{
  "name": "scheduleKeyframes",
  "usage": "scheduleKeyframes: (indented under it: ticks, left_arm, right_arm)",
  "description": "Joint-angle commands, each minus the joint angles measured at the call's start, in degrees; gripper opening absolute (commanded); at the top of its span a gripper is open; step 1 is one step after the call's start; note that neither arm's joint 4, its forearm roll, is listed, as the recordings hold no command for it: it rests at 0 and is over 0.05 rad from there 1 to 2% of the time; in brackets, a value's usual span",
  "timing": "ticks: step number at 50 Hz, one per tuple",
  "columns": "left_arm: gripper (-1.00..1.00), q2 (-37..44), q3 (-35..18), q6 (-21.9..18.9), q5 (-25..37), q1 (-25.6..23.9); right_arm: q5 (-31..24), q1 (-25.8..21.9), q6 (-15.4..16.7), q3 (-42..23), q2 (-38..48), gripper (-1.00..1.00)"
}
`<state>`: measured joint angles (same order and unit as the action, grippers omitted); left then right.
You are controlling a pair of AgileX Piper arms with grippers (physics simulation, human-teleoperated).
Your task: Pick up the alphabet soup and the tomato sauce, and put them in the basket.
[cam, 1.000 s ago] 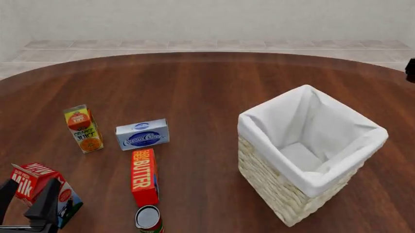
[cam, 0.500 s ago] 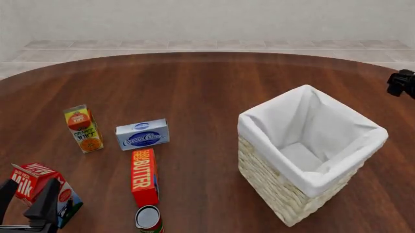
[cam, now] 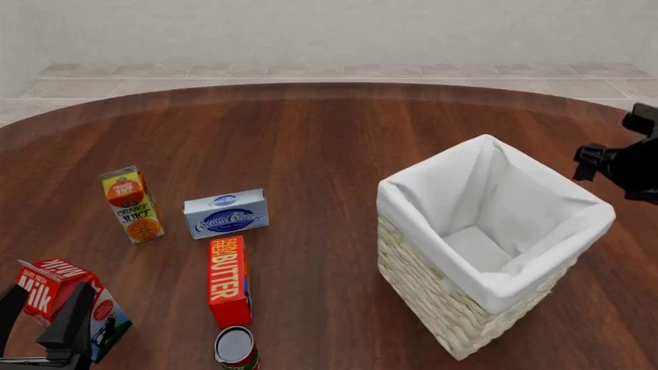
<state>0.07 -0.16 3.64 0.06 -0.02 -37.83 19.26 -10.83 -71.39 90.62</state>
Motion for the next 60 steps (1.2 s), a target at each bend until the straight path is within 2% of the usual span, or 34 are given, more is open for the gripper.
scheduleKeyframes:
  ticks: [1,2,3,4,8,9,17,22,42,60]
  left_arm:
    - [1.00,0.07,-0.03,0.54,0.03,0.19]
    - [1.00,0.08,-0.04,0.55,0.01,0.16]
    - [1.00,0.07,-0.04,0.52,0.00,0.16]
    - [1.00,0.06,-0.04,0.51,0.00,0.18]
    - [1.00,0.03,-0.03,0.59,-0.02,0.15]
    - [1.00,0.02,-0.02,0.64,-0.02,0.16]
    - [1.00,-0.02,-0.02,0.70,-0.12,0.19]
    - [1.00,-0.03,-0.03,0.71,-0.20,0.23]
    - [1.00,-0.02,0.00,0.57,0.01,0.18]
    - [1.00,0.37,0.02,0.41,0.03,0.14]
  right_arm:
    - [-1.40,-1.44,-2.06,-0.56,2.90,1.00]
    - [-1.33,-0.09,-0.92,-1.05,3.11,1.00]
    - [-1.69,3.50,1.88,-2.01,3.77,1.00]
    - [-1.41,2.11,1.05,-1.80,3.52,1.00]
    - [-1.76,2.99,1.26,-2.07,3.66,1.00]
    - [-1.77,3.49,2.23,-2.17,3.65,1.00]
    - [-0.54,2.45,1.83,-1.86,5.03,1.00]
    - [-0.06,2.35,2.90,-2.24,5.13,1.00]
    - [2.28,1.60,0.07,-2.97,8.80,1.00]
    - [3.98,2.33,0.51,-4.20,13.34,1.00]
